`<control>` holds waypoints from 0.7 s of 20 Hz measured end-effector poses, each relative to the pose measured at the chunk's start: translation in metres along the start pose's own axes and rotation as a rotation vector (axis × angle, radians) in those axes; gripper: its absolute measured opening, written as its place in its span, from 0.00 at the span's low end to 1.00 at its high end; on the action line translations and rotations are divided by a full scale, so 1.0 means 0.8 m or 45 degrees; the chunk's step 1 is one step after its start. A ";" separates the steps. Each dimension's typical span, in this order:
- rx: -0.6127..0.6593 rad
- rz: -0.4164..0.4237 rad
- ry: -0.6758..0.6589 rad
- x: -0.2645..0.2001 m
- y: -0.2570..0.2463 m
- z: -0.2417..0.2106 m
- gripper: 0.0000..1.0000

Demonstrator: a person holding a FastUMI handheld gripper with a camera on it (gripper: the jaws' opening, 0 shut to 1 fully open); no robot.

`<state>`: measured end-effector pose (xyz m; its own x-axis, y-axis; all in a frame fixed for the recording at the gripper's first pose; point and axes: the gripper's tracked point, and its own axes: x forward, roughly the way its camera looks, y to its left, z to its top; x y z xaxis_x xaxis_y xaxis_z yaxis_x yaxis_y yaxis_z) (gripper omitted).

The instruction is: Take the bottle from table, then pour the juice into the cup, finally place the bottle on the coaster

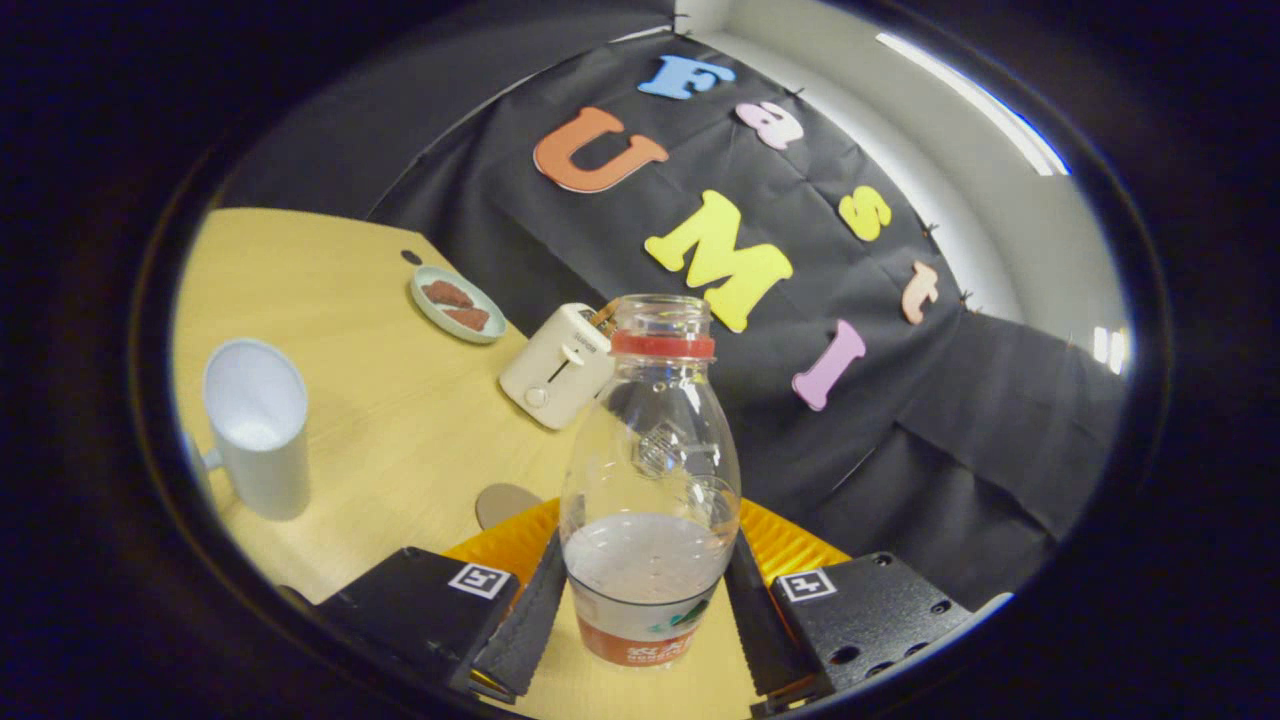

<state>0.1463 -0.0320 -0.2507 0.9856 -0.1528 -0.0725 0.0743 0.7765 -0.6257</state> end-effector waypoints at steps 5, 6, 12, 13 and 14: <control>0.373 -0.010 0.025 0.032 -0.027 0.031 0.82; 0.431 0.011 0.010 0.039 -0.026 0.039 0.83; 0.662 0.091 -0.120 0.075 -0.007 0.060 0.82; 0.689 0.113 -0.137 0.079 0.000 0.059 0.82; 0.714 0.129 -0.142 0.090 0.008 0.058 0.82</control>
<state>0.2245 -0.0098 -0.2237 0.9998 -0.0187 -0.0092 0.0175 0.9937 -0.1107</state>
